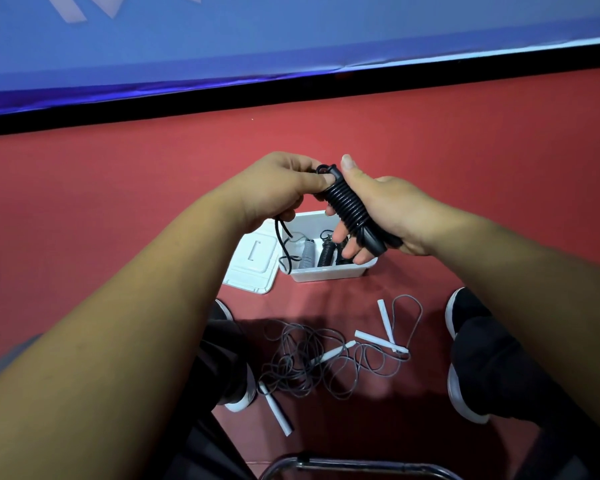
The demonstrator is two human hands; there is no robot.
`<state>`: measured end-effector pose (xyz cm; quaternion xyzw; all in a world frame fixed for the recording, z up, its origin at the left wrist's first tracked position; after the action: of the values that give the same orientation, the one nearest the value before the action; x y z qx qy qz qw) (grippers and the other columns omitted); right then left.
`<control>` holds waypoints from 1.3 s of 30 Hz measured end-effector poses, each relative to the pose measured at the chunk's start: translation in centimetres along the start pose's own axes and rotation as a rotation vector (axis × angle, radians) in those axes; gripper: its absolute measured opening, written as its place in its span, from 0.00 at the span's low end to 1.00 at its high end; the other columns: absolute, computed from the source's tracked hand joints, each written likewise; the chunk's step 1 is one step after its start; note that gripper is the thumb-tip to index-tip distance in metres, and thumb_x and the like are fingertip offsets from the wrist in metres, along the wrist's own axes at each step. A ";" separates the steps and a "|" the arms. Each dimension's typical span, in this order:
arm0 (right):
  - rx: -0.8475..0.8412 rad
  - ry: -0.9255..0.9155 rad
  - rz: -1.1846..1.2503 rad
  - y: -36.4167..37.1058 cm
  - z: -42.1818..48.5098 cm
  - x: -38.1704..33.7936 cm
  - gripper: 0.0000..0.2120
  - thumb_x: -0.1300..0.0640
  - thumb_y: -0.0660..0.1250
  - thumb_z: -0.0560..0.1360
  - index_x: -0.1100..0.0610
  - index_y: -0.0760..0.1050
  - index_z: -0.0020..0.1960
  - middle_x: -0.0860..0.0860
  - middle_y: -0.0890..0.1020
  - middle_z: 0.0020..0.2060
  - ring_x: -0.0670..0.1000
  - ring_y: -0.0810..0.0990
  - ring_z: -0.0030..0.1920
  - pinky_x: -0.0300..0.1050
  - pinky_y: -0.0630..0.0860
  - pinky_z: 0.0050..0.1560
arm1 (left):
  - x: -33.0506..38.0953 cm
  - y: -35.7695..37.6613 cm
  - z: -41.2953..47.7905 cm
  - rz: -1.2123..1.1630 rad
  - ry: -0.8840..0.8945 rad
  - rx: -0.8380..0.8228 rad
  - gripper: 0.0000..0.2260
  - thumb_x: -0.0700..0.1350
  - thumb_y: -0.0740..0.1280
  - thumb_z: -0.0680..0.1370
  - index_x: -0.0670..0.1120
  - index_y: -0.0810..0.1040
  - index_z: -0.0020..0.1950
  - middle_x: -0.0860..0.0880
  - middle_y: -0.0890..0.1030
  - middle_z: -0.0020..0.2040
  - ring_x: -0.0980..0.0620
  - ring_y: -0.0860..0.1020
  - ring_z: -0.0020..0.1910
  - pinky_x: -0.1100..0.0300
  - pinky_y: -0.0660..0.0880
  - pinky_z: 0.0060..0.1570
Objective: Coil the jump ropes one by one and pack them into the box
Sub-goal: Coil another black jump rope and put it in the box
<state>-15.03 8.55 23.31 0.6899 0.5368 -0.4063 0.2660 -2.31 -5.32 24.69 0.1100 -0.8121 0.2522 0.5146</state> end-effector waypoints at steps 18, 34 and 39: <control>-0.199 0.068 0.220 -1.0 0.1 -1.4 0.26 0.34 0.62 0.82 0.54 0.82 0.63 0.54 0.86 0.47 0.54 0.85 0.41 0.50 0.84 0.38 | 1.4 0.4 -0.2 0.070 0.134 0.182 0.09 0.44 0.67 0.84 0.41 0.82 0.59 0.47 0.82 0.40 0.61 0.70 0.24 0.65 0.65 0.25; -0.005 -0.043 0.245 -0.4 1.2 -0.7 0.24 0.34 0.64 0.82 0.56 0.79 0.59 0.53 0.82 0.39 0.52 0.78 0.31 0.43 0.73 0.26 | 0.6 -1.4 -0.7 0.435 0.011 -0.006 0.09 0.48 0.64 0.86 0.48 0.85 0.58 0.50 0.87 0.43 0.52 0.77 0.39 0.51 0.79 0.48; -0.109 -0.015 0.198 -0.4 1.3 -0.7 0.26 0.33 0.62 0.83 0.56 0.78 0.58 0.52 0.80 0.39 0.52 0.77 0.31 0.43 0.72 0.27 | 0.2 -2.0 -0.7 0.571 -0.027 -0.104 0.08 0.45 0.71 0.82 0.53 0.87 0.59 0.54 0.88 0.46 0.56 0.81 0.43 0.50 0.79 0.60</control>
<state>-15.78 7.27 23.22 0.7210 0.4853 -0.3535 0.3458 -0.97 -6.64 25.69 -0.1461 -0.8287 0.3434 0.4172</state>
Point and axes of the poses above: each hand's wrist, its own z-axis towards the middle knuckle, its own y-axis out of the palm, x = y × z, the point moved 2 cm from there along z, towards the middle knuckle
